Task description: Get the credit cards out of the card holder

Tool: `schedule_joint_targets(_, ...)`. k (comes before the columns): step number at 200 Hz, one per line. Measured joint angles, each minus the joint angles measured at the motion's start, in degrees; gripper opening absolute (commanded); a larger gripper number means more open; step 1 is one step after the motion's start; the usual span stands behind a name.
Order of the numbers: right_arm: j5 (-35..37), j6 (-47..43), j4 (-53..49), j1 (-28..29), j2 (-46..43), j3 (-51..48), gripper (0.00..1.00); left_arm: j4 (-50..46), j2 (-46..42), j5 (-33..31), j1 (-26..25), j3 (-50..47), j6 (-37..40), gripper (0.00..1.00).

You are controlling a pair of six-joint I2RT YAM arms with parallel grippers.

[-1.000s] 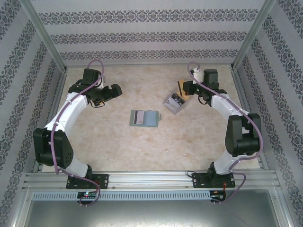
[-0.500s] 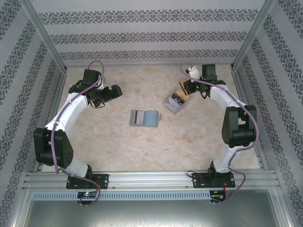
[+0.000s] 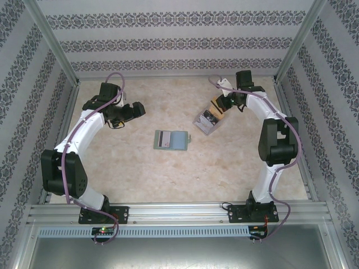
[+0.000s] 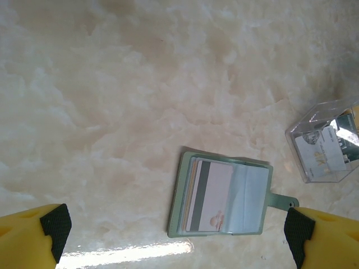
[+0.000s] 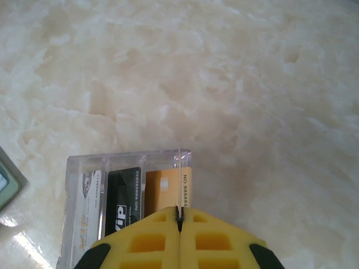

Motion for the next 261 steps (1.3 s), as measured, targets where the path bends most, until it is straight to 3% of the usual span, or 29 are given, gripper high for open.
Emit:
schedule_joint_targets(107,3.28,-2.47,-6.05,2.27,2.64,3.78,0.18,0.00,0.00,2.32,0.00,0.00,0.09,1.00)
schedule_joint_targets(156,4.90,-0.20,-6.80,3.02,2.91,4.07,0.35,0.00,0.00,2.36,0.00,0.00,0.28,0.99)
schedule_joint_targets(210,7.78,17.44,-3.26,7.26,-6.78,-1.57,0.49,0.22,-0.17,2.32,0.00,-1.97,0.17,1.00)
schedule_joint_targets(230,9.20,25.20,-1.49,12.70,-11.39,-5.35,0.55,0.22,-0.17,2.29,0.00,-2.64,0.00,1.00)
schedule_joint_targets(261,9.77,35.17,-0.42,23.45,-13.42,-9.16,0.55,0.22,-0.17,2.23,0.00,-2.80,-0.20,0.99)
